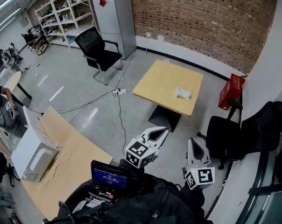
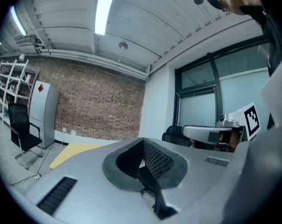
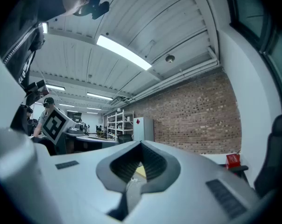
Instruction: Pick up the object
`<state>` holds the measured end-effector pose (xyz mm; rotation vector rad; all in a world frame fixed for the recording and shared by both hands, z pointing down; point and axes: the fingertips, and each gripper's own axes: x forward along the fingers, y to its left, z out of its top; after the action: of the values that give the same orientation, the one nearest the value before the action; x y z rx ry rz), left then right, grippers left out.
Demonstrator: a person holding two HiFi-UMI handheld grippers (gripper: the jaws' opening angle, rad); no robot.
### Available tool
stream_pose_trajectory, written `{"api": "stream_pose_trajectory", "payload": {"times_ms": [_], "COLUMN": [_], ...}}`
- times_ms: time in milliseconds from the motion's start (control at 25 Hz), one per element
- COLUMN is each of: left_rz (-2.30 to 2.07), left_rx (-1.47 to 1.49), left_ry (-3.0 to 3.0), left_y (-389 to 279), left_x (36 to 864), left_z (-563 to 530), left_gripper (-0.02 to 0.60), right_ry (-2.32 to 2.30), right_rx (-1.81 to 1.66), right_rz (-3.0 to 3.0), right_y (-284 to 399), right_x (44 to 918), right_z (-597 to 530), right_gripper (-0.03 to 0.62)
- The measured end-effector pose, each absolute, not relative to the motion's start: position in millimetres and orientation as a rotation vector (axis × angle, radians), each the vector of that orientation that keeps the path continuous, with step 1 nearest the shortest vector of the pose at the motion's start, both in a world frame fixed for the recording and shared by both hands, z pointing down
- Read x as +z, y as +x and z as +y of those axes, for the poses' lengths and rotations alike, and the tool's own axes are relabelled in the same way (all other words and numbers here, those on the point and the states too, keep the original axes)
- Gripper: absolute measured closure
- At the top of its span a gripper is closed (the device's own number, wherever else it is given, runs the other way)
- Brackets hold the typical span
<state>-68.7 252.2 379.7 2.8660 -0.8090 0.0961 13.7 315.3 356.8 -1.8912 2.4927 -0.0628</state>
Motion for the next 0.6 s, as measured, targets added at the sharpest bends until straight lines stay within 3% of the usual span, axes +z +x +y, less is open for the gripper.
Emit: {"api": "stream_pose_trajectory", "payload": {"times_ms": [600], "left_rz": [-0.784], "left_rx": [0.139], "left_ry": [2.824], "left_y": [-40], "left_x": [396], "left_z": [250], "left_gripper": [0.583], "right_ry": [-1.84], "right_rx": [-0.107], "right_rz": [2.546], "right_y": [35], "right_x": [372], "right_z": [318], "right_gripper": [0.589]}}
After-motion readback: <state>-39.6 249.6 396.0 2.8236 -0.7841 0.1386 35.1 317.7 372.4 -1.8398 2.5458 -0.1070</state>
